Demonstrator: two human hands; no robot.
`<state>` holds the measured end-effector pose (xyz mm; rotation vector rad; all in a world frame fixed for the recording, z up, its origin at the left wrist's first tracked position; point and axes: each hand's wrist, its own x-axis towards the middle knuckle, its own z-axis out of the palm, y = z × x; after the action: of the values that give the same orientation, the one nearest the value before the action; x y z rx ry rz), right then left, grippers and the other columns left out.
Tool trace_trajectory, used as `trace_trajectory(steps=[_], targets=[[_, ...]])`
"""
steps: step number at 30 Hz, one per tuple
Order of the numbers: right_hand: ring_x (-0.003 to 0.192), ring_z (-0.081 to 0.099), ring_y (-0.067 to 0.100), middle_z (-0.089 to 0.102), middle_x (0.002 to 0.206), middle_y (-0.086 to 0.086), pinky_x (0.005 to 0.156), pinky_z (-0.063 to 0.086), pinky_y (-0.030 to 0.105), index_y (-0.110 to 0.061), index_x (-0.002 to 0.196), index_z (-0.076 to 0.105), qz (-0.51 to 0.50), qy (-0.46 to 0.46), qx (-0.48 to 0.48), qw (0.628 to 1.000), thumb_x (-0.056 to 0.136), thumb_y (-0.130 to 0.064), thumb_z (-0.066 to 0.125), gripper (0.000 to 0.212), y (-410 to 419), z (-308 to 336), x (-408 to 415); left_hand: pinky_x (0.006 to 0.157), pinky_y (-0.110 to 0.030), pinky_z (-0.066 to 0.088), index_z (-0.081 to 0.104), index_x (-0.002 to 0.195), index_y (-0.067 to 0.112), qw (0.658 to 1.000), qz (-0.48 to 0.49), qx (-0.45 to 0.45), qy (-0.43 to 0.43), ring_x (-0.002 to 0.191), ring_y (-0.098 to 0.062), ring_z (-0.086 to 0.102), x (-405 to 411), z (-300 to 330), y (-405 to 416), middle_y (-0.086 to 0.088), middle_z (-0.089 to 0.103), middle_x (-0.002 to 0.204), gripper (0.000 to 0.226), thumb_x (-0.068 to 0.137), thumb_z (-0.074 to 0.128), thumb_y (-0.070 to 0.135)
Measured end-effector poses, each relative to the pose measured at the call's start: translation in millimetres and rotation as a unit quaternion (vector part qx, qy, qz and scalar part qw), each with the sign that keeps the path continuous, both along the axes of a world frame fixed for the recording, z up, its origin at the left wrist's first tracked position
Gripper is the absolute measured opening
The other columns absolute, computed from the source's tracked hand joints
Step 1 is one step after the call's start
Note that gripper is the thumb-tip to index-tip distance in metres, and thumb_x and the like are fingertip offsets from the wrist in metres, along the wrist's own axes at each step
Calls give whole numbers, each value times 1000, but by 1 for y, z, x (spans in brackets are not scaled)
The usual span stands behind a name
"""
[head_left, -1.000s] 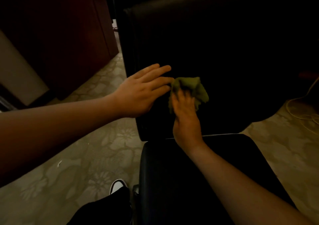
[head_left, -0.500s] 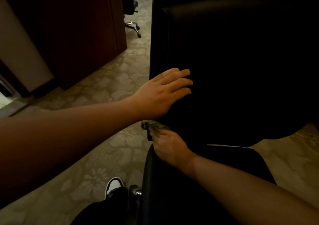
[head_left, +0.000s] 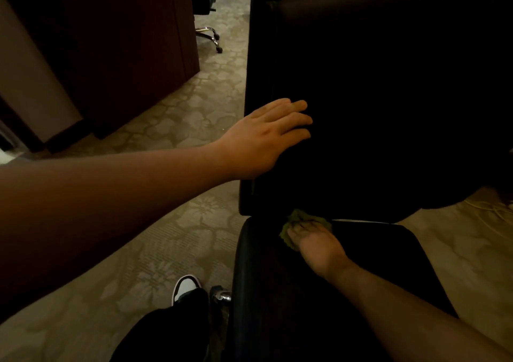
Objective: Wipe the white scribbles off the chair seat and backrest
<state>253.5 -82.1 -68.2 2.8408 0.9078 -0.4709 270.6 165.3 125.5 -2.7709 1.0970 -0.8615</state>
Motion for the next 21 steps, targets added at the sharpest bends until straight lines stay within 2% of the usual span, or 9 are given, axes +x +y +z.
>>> trace_trajectory(steps=[3, 5, 7, 9, 10, 12, 14, 17, 21], targets=[[153, 9, 20, 11, 166, 2, 115, -6, 20, -17, 159, 14, -95, 40, 77, 992, 95, -3, 51, 75, -52, -8, -24, 128, -46, 12, 60, 139, 9, 999, 14, -34, 12, 151, -36, 33, -7, -4, -9, -15, 53, 149, 44, 99, 46, 23], [153, 3, 20, 5, 161, -7, 113, -11, 18, -18, 158, 12, -159, 48, 137, 976, 90, 5, 52, 82, -58, -17, -43, 129, -44, 5, 59, 140, 9, 998, 39, -51, 26, 153, -37, 28, -15, -9, -19, -16, 49, 152, 46, 99, 44, 24], [152, 17, 20, 14, 154, -12, 117, -7, 19, -17, 155, 28, -131, 22, 192, 972, 87, 7, 46, 74, -45, -23, -73, 129, -44, 0, 58, 140, 8, 996, 56, -59, 37, 154, -39, 22, -24, -16, -29, -17, 45, 155, 48, 98, 44, 25], [140, 44, 20, 43, 149, -7, 119, 8, 25, -20, 141, 55, -32, 37, 232, 971, 79, -3, 41, 66, -30, -32, -108, 128, -44, -4, 57, 141, 8, 995, 71, -50, 49, 155, -40, 18, -34, -23, -34, -16, 44, 156, 50, 98, 43, 28], [140, 42, 17, 47, 149, -6, 120, 8, 26, -26, 140, 56, 24, 44, 235, 971, 79, -8, 39, 66, -30, -35, -124, 128, -44, -4, 56, 142, 7, 995, 75, -40, 61, 155, -41, 17, -40, -28, -36, -16, 45, 155, 52, 97, 42, 30], [148, 17, 10, 29, 159, -10, 120, -2, 29, -34, 149, 41, 47, 71, 205, 975, 84, -14, 26, 70, -55, -37, -146, 128, -46, -2, 55, 143, 7, 992, 85, -24, 88, 155, -41, 18, -55, -37, -40, -16, 47, 154, 55, 97, 41, 32], [149, 12, 11, 23, 157, -13, 123, 1, 34, -35, 150, 39, -39, 56, 222, 973, 81, -18, 17, 74, -90, -32, -150, 128, -46, 2, 53, 146, 9, 988, 96, -8, 121, 155, -38, 19, -69, -46, -40, -14, 47, 153, 57, 97, 42, 35], [152, 14, 13, 20, 161, -12, 124, 14, 36, -37, 152, 32, -242, 16, 196, 950, 88, -3, 41, 74, -121, -14, -155, 125, -42, 8, 49, 150, 14, 982, 109, -25, 155, 153, -32, 26, -89, -51, -43, -9, 48, 153, 55, 99, 50, 35], [150, 19, 13, 27, 162, -9, 123, 11, 32, -37, 153, 34, -192, 87, 160, 964, 92, -27, 50, 63, -105, 7, -178, 119, -37, 29, 43, 153, 17, 970, 112, -73, 202, 146, -25, 37, -110, -44, -57, -6, 49, 152, 56, 101, 54, 37]])
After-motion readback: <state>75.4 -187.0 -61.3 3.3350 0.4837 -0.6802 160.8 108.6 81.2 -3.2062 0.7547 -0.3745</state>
